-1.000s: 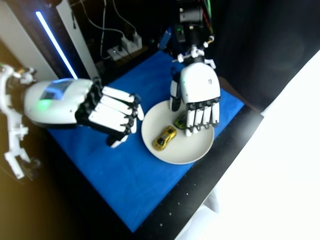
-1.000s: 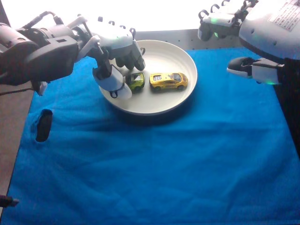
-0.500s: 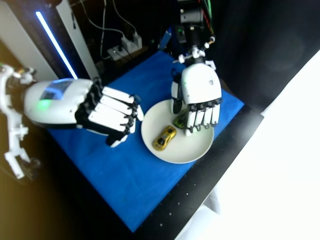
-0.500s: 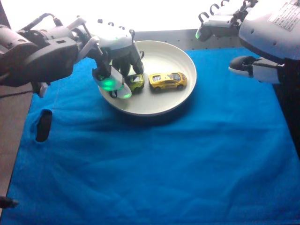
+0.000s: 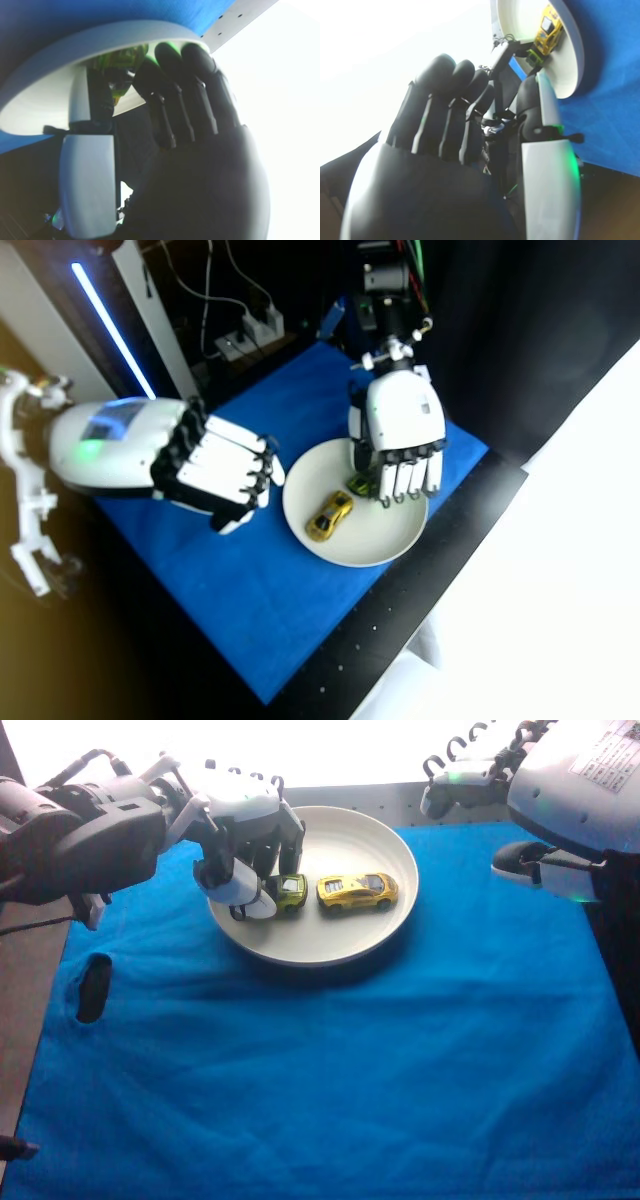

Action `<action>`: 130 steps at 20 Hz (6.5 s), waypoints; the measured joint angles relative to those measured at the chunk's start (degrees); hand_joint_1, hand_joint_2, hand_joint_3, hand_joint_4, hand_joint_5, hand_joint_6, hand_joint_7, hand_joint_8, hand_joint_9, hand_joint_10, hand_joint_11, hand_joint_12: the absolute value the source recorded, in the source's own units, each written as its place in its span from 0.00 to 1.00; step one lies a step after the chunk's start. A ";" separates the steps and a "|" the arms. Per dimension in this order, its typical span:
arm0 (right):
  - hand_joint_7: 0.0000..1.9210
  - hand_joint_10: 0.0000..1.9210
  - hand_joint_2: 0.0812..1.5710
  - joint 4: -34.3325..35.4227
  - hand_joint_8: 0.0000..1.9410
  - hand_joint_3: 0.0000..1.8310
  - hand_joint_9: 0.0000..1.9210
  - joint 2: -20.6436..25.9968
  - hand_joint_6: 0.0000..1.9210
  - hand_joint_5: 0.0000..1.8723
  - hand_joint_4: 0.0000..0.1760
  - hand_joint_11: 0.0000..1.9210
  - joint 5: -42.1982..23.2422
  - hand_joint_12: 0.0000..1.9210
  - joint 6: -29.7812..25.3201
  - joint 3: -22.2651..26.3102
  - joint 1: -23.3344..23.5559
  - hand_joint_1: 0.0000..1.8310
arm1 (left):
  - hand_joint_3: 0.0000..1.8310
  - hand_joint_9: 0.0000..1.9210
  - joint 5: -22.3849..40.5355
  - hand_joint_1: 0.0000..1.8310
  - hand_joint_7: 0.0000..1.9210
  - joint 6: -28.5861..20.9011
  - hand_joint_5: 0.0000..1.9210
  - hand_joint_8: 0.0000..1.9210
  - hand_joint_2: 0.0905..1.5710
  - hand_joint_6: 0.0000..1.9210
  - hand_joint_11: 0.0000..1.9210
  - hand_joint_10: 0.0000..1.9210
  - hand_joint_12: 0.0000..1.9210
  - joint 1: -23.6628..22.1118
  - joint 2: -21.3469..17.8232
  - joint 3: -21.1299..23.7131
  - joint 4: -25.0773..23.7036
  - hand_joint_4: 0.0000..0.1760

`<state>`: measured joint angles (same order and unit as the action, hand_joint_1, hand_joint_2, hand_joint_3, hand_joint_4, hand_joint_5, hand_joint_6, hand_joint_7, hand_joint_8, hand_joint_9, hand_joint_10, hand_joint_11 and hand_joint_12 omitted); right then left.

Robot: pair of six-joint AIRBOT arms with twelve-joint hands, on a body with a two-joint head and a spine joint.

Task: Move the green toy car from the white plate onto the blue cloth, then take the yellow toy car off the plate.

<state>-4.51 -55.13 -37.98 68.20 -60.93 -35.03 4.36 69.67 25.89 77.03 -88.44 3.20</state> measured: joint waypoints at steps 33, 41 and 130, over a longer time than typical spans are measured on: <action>0.33 0.68 0.64 1.09 0.42 0.00 0.28 0.24 0.29 0.29 0.00 0.25 -0.11 0.93 0.00 0.09 -0.17 0.66 | 0.00 0.38 20.41 0.66 0.44 0.66 0.41 0.75 0.76 0.58 0.28 0.77 0.96 8.50 -27.23 33.70 -5.46 0.00; 0.30 0.70 0.65 1.60 0.48 0.00 0.27 0.22 0.33 0.26 0.00 0.28 0.15 0.91 0.00 -0.15 -0.24 0.67 | 0.00 0.33 19.87 0.63 0.42 0.26 0.38 0.76 0.77 0.65 0.21 0.80 1.00 14.10 -30.05 38.97 -7.23 0.00; 0.32 0.97 0.60 -0.83 0.84 0.00 0.37 -26.01 0.00 0.32 0.00 0.44 27.10 1.00 1.27 -23.63 9.27 0.50 | 0.00 0.32 52.96 0.48 0.34 6.21 0.37 0.47 0.78 0.72 0.23 0.58 0.86 24.11 -28.55 39.23 16.72 0.97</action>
<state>-5.34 -81.14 -10.87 69.47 -84.55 -25.76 57.32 75.88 50.00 48.49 -49.21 19.92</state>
